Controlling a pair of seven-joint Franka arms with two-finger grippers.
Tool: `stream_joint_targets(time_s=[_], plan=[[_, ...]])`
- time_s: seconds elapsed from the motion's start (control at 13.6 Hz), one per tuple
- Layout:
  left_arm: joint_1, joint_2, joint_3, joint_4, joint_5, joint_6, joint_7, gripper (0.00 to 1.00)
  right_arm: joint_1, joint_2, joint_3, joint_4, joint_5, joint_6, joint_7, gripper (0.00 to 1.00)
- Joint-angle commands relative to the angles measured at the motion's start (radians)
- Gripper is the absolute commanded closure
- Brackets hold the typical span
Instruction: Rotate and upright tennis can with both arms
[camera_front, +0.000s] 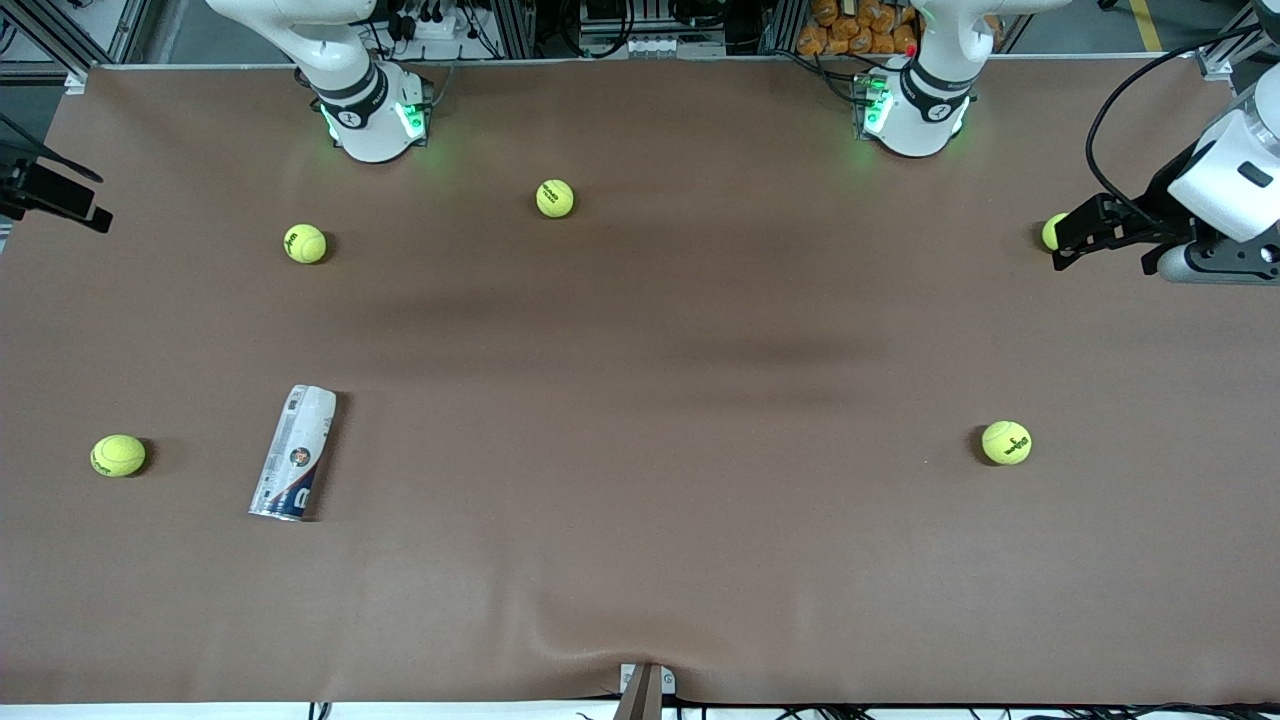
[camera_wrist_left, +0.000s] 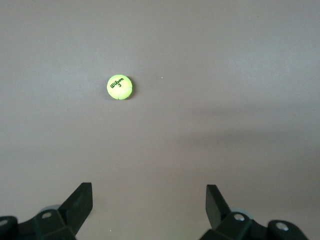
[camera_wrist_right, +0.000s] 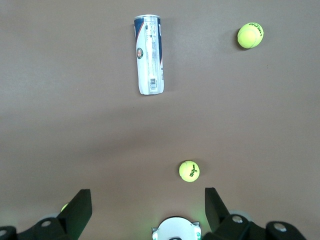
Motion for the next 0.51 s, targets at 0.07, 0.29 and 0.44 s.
stream_joint_targets(time_s=[0.07,0.29,0.44], plan=[[0.004,0.005,-0.002,0.019,-0.009,-0.020,0.002,0.00,0.004,-0.018,0.006,-0.018,-0.013,0.006,0.017,0.00],[0.004,0.006,-0.002,0.021,-0.009,-0.020,-0.003,0.00,0.004,-0.018,0.007,-0.018,-0.013,0.006,0.017,0.00],[0.007,0.006,-0.001,0.023,-0.009,-0.020,0.002,0.00,0.004,-0.018,0.007,-0.018,-0.013,0.006,0.017,0.00]])
